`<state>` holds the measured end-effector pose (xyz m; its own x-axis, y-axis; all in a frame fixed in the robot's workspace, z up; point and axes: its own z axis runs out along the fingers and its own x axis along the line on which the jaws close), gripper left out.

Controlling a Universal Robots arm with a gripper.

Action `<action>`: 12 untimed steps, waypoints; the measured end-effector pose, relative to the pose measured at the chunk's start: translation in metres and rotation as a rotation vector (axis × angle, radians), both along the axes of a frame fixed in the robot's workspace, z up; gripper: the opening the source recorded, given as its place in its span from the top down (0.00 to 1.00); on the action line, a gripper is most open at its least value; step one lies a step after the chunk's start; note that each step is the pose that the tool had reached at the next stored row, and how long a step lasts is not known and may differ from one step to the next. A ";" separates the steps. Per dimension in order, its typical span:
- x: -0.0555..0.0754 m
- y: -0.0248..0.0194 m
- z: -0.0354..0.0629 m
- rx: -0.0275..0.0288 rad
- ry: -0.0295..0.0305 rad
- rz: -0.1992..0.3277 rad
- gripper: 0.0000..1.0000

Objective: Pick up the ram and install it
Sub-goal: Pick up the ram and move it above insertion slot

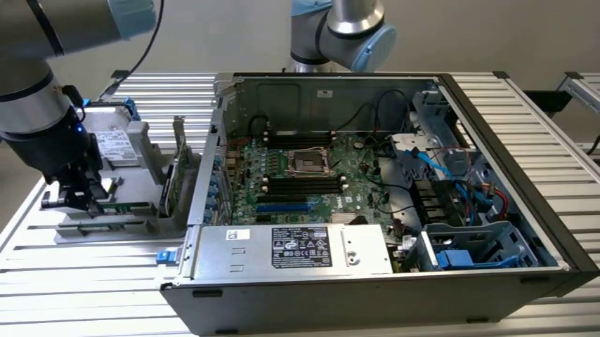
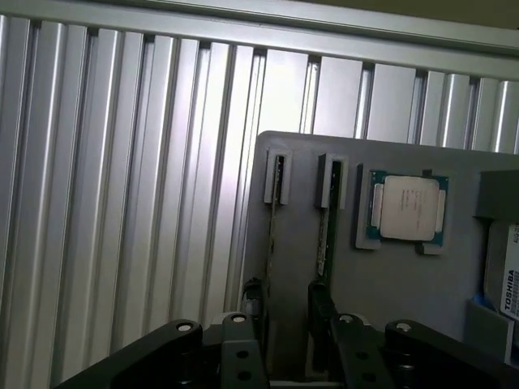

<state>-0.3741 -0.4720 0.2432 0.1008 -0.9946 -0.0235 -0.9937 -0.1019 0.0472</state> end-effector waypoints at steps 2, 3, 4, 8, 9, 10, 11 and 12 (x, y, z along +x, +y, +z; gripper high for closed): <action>0.000 0.0000 -0.0036 0.0001 -0.0001 0.000 0.63; 0.000 0.0000 -0.0055 0.0001 -0.0001 0.001 0.63; 0.000 0.0000 -0.0074 0.0001 -0.0001 0.001 0.63; 0.000 0.0000 -0.0147 0.0000 0.0000 0.001 0.63; 0.000 -0.0001 -0.0165 0.0000 0.0000 0.001 0.63; 0.000 -0.0001 -0.0183 -0.0001 0.0000 0.001 0.63; 0.000 -0.0002 -0.0201 -0.0002 0.0000 0.001 0.63; 0.000 -0.0003 -0.0219 -0.0004 0.0000 0.002 0.63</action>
<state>-0.3742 -0.4723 0.2213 0.1024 -0.9945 -0.0231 -0.9935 -0.1034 0.0473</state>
